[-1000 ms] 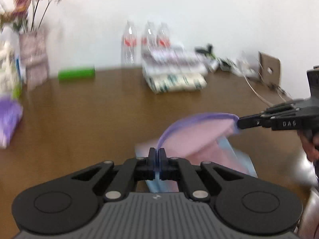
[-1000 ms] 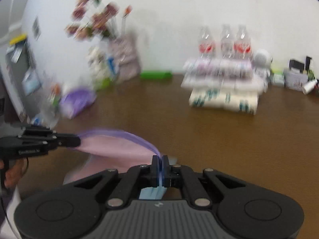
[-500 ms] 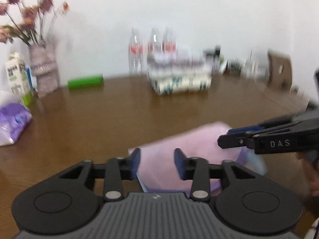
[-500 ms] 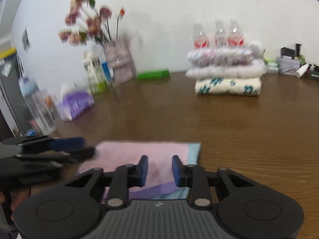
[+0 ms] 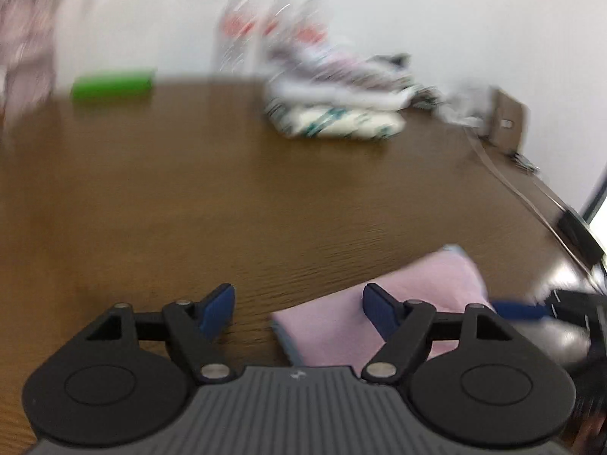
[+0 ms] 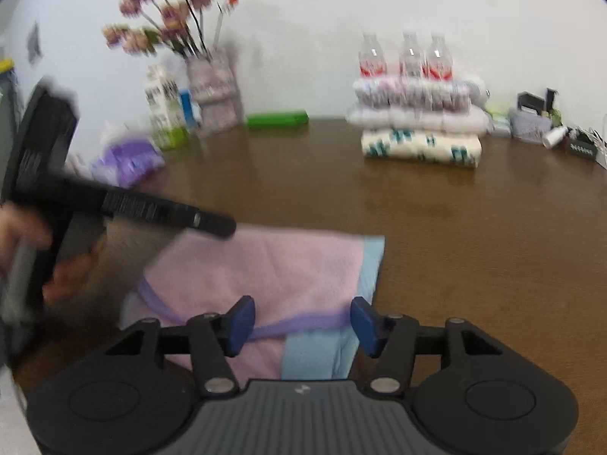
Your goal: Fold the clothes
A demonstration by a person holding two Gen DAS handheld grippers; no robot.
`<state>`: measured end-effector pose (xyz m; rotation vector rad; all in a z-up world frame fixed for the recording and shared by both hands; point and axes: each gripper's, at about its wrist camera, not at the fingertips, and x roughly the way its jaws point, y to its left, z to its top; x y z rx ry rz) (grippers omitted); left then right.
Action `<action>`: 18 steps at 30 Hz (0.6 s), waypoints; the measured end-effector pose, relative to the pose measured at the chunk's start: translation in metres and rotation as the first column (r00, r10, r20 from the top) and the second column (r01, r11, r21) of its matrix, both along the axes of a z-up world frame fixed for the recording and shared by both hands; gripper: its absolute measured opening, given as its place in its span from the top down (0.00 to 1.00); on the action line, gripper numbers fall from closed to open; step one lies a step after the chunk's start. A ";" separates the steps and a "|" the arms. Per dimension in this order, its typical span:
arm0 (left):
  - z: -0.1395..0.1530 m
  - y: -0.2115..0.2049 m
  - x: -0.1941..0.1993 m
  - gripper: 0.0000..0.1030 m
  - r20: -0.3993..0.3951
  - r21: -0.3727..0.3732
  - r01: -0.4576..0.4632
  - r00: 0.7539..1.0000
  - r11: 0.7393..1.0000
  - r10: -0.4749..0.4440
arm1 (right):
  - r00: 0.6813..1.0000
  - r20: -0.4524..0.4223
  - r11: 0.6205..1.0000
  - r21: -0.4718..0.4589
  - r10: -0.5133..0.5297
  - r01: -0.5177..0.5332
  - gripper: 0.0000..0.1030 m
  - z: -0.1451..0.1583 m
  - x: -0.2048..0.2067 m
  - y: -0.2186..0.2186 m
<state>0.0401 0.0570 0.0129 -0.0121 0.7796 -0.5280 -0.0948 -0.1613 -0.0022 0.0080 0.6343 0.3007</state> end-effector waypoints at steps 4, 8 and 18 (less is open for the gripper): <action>-0.003 -0.002 -0.007 0.26 0.002 -0.030 0.080 0.997 0.996 -0.080 | 0.999 0.029 0.998 -0.058 0.015 -0.014 0.38 -0.003 -0.004 -0.004; 0.001 -0.003 -0.023 0.30 -0.051 -0.049 0.083 0.995 0.995 -0.085 | 1.000 0.016 0.997 -0.077 -0.022 0.023 0.34 0.003 0.008 -0.021; -0.003 0.014 -0.025 0.48 -0.084 -0.197 0.032 0.995 0.980 -0.050 | 0.995 -0.024 0.995 -0.005 -0.098 0.098 0.35 0.001 0.007 -0.024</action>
